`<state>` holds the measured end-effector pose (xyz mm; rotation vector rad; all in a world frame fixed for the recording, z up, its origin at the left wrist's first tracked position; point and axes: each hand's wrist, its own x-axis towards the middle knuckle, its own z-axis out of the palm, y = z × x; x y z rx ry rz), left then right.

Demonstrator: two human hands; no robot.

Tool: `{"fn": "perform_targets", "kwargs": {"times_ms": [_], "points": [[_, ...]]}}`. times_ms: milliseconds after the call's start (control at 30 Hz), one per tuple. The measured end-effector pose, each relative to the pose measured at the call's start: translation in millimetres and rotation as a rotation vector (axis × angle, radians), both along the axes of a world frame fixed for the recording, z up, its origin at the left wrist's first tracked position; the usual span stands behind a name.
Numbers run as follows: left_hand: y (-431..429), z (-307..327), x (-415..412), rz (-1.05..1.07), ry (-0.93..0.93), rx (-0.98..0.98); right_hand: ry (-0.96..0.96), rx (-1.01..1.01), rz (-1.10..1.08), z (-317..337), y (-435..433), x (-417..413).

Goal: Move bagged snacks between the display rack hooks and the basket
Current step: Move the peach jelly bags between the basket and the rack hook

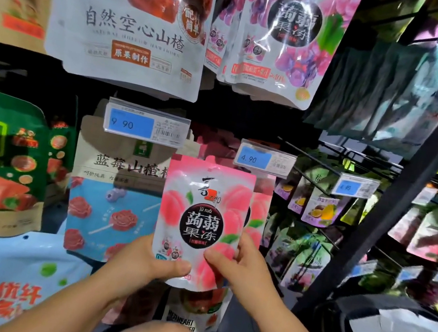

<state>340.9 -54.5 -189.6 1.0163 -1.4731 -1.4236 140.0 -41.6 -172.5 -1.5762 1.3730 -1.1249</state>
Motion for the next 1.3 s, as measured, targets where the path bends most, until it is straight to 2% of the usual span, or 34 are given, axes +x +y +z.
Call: {"fn": "perform_targets", "kwargs": {"times_ms": [100, 200, 633, 900, 1033, 1167, 1233, 1300], "points": [[1, 9, -7, -0.070, -0.021, 0.004, -0.020, -0.004, -0.047, -9, -2, -8], [-1, 14, -16, -0.142, -0.059, -0.028, -0.156, 0.003, -0.032, -15, -1, -18], [-17, 26, -42, -0.079, -0.288, -0.166, -0.316, -0.013, -0.079, -8, -14, -50], [-25, 26, -44, 0.001, -0.450, -0.222, -0.341, -0.006, -0.088, -9, -25, -50], [-31, 18, -49, 0.167, -0.516, -0.251, -0.293, -0.029, -0.170, -12, -28, -48], [-32, 3, -54, 0.322, -0.475, -0.306, -0.013, -0.097, -0.318, -22, -27, -47], [-32, -3, -54, 0.322, -0.444, -0.346, 0.070, -0.118, -0.288, -23, -24, -48], [-31, -6, -53, 0.289, -0.371, -0.384, 0.036, -0.089, -0.165, -25, -22, -49]]}}
